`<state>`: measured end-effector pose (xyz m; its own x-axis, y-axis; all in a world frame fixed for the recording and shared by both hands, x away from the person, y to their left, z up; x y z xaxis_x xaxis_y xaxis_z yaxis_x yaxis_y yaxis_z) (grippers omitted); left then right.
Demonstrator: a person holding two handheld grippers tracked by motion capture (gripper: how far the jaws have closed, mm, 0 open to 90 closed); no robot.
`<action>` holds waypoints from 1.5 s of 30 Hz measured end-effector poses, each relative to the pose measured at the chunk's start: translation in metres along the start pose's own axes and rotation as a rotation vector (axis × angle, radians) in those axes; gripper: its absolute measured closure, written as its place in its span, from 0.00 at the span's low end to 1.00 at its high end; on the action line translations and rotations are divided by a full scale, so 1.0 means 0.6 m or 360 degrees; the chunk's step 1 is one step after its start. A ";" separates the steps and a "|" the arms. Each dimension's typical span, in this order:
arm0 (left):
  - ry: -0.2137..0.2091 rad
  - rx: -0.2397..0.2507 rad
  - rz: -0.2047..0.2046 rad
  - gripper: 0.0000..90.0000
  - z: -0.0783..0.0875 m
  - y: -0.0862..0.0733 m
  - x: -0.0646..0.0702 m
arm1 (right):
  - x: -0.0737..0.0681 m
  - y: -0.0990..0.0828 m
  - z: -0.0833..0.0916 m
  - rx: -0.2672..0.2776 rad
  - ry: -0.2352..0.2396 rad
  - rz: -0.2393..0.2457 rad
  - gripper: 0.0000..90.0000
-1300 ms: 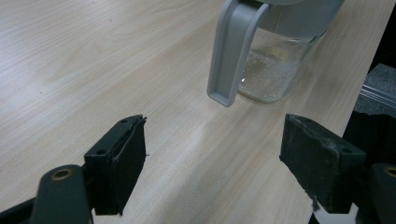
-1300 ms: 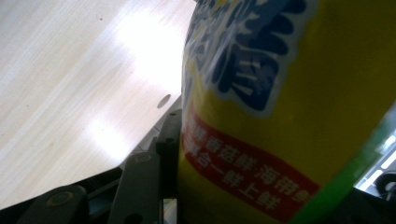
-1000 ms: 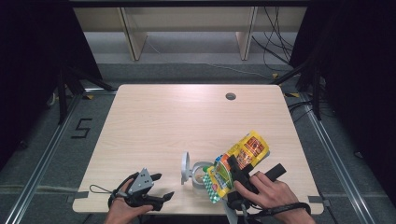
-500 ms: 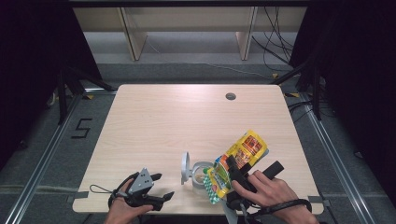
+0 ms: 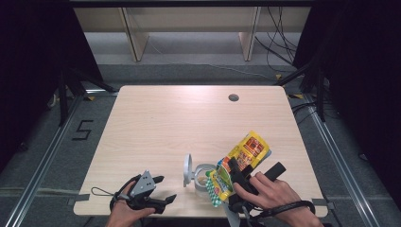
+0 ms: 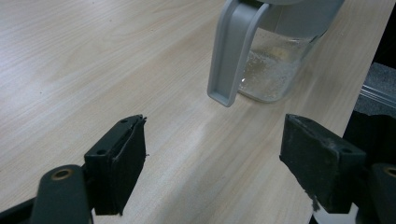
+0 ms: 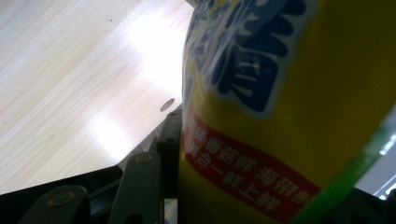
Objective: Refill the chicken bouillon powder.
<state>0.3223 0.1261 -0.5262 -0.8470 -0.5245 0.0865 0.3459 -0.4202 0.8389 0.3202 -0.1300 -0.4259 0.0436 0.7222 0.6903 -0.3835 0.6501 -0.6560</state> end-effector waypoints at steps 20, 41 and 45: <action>-0.0008 0.0013 0.0012 0.24 -0.002 0.000 0.001 | -0.003 -0.004 -0.005 0.0049 0.0115 -0.0268 0.67; 0.0001 0.0018 0.0018 0.24 -0.002 0.000 0.001 | -0.004 -0.005 -0.005 0.0067 0.0133 -0.0307 0.68; -0.0002 0.0021 0.0052 0.24 -0.003 -0.001 0.003 | -0.003 -0.007 -0.005 0.0048 0.0131 -0.0286 0.68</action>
<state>0.3214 0.1240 -0.5274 -0.8358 -0.5368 0.1149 0.3681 -0.3928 0.8427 0.3244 -0.1334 -0.4251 0.1884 0.6128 0.7675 -0.3899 0.7639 -0.5142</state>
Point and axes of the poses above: each handheld gripper's, and its own axes: z roughly backward along the jaws, y roughly out of its top, x roughly to its right, the point moved 6 cm from there along -z, roughly forward along the jaws, and after that the axes turned 6 degrees about -y, right-handed, at the moved point
